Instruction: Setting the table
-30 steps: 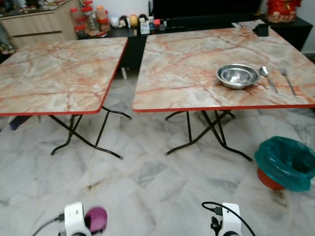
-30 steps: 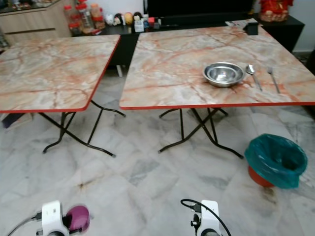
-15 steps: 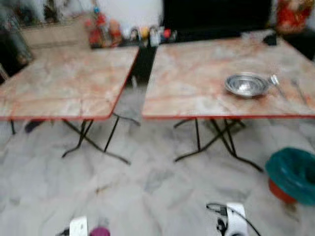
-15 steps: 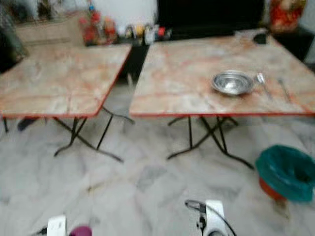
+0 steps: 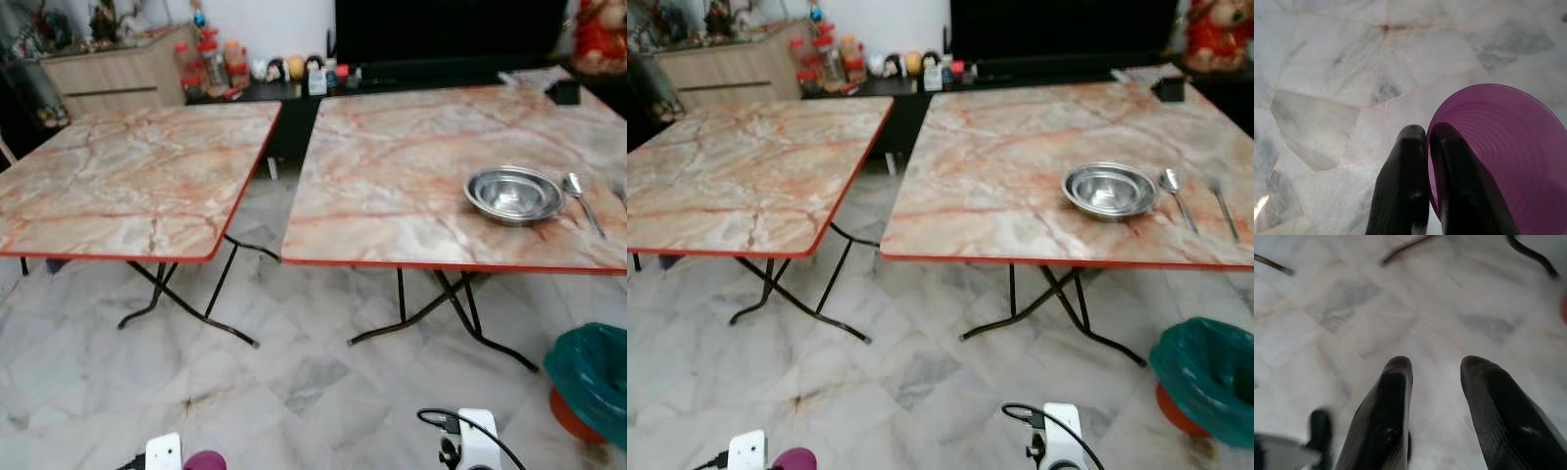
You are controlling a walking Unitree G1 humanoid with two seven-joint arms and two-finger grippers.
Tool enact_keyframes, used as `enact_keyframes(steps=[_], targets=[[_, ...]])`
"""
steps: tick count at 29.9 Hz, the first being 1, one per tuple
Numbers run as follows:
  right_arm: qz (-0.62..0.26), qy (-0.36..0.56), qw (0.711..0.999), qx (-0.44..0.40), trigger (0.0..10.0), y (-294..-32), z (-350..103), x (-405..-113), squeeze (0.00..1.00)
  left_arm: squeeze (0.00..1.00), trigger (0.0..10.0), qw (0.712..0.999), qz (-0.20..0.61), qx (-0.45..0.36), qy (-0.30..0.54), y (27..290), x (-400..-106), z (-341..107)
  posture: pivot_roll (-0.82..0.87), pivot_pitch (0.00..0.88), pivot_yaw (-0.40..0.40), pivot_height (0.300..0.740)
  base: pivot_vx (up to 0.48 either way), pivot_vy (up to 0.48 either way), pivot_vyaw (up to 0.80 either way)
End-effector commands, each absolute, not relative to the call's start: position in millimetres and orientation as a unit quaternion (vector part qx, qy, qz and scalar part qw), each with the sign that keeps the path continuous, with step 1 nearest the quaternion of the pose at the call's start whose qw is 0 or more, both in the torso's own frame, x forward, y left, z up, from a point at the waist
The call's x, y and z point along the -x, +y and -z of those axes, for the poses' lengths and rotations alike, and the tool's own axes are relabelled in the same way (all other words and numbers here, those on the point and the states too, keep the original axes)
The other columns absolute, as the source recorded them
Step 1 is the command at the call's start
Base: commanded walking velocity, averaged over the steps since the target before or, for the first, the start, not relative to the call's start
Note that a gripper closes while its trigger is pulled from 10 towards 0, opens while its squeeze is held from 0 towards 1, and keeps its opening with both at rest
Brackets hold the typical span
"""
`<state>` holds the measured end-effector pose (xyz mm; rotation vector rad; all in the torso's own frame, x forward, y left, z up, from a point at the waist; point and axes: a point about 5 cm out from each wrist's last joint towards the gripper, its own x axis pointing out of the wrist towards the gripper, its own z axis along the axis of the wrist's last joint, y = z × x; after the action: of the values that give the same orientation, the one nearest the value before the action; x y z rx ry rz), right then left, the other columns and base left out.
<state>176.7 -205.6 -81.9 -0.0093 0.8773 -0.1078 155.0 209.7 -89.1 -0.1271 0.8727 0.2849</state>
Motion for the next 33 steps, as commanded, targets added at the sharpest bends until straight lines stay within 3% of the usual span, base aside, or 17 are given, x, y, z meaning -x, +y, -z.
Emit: enact_keyframes(steps=[1,11,22,33], targets=[[0.038,0.419,0.907,-0.006,10.0,-193.3,81.2,-182.1,0.0,0.0,10.0,0.893,-0.146,0.049,0.423,220.4,-152.7,88.2,0.04,0.0,0.059,0.74,0.48,0.0,0.0],[0.035,0.423,0.905,-0.005,10.0,-193.0,82.5,-179.6,0.0,0.0,10.0,0.893,-0.14,0.043,0.425,219.2,-154.2,87.9,0.04,0.0,0.058,0.74,0.461,0.0,0.0],[0.034,0.422,0.906,-0.005,10.0,-192.0,82.3,-180.2,0.0,0.0,10.0,0.898,-0.134,0.031,0.418,219.9,-158.5,85.8,0.04,0.0,0.06,0.74,0.0,0.0,0.0],[0.038,0.426,0.904,-0.009,10.0,-190.9,83.5,-178.5,0.0,0.0,10.0,0.898,-0.148,0.034,0.413,222.6,-158.4,85.0,0.04,0.015,0.06,0.74,0.0,-0.398,0.0]])
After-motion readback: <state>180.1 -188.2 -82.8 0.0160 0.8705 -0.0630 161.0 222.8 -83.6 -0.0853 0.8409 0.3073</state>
